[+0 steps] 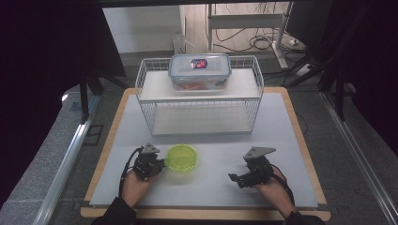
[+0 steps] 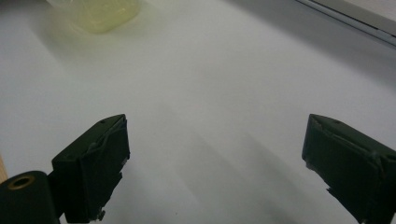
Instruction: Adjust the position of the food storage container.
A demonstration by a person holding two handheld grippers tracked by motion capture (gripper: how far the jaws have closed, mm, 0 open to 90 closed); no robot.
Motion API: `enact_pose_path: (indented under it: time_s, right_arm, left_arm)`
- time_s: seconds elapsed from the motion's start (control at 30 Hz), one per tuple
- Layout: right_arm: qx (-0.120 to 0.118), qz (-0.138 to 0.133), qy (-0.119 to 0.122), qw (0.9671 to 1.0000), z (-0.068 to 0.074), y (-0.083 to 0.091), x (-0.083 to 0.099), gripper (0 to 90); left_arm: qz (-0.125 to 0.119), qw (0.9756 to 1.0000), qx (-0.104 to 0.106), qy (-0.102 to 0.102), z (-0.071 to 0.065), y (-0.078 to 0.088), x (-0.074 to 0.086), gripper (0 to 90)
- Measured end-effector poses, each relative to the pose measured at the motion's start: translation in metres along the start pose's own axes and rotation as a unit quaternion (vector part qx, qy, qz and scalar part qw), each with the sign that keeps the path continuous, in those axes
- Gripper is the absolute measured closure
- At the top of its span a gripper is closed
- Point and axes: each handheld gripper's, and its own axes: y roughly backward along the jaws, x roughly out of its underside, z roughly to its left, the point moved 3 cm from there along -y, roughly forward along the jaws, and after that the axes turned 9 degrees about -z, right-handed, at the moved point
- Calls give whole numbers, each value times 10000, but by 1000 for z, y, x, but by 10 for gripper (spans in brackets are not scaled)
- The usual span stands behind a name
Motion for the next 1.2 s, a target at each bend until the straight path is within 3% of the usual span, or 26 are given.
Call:
enact_pose_path:
  time_s: [0.37, 0.67, 0.97, 1.2]
  right_arm:
    - [-3, 9, 14, 10000, -1, 0, 0, 69]
    - [-5, 24, -3, 10000, -1, 0, 1, 69]
    - [-19, 1, -15, 10000, -3, 1, 0, 73]
    - [-46, -31, -28, 10000, -3, 2, 0, 74]
  left_arm:
    - [137, 9989, 345, -279, -28, -21, -9, 895]
    - [246, 9967, 579, -517, -51, -33, -13, 894]
    - [94, 9979, 338, -543, -42, -20, -14, 828]
    - [-73, 9976, 8, -692, -38, -1, -10, 684]
